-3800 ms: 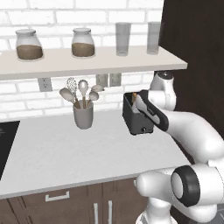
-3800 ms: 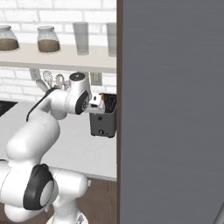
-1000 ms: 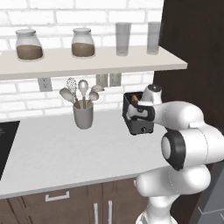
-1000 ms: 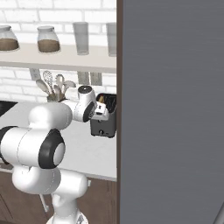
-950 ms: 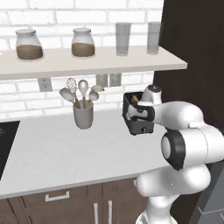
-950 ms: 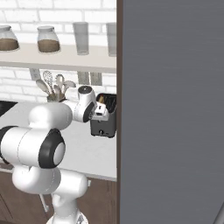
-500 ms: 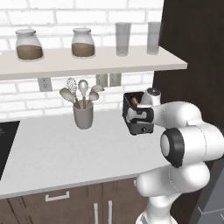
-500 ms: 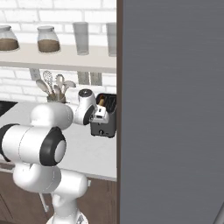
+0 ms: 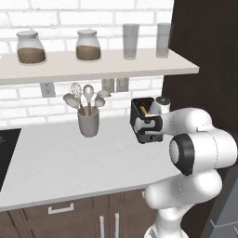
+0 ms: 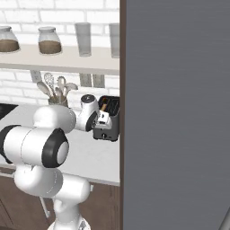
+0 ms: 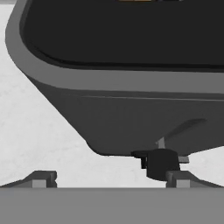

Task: Start the toaster. Once the lever pops up, take the bread to the plate on the dining counter.

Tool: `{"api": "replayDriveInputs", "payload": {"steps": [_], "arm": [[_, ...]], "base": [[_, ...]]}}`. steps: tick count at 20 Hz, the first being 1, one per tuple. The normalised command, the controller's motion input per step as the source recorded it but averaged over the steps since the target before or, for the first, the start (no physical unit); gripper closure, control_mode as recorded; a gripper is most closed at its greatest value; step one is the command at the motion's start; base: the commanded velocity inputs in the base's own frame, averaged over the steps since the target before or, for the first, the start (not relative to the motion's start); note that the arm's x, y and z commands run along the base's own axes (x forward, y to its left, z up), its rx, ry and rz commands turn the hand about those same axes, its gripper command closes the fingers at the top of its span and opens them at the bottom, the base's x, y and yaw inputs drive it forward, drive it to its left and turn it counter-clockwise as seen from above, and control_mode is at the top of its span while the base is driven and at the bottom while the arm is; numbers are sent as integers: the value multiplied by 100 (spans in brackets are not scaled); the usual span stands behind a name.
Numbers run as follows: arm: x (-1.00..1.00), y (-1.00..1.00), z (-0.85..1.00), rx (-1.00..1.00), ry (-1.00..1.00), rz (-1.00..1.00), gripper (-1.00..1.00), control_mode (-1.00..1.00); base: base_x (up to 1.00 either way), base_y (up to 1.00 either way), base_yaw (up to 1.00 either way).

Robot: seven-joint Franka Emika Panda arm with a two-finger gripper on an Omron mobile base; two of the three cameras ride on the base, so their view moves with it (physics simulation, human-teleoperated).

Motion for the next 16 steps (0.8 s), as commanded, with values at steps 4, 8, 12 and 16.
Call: {"api": "replayDriveInputs", "payload": {"steps": [4,8,12,16], "arm": [[0,0,-15,0,0,0,-100,-100],[0,0,0,0,0,0,-100,-100],[-1,0,0,0,-1,0,-100,-100],[-12,0,17,0,-7,0,-100,-100]], "base": [[0,0,0],[0,0,0],[0,0,0],[0,0,0]]}}
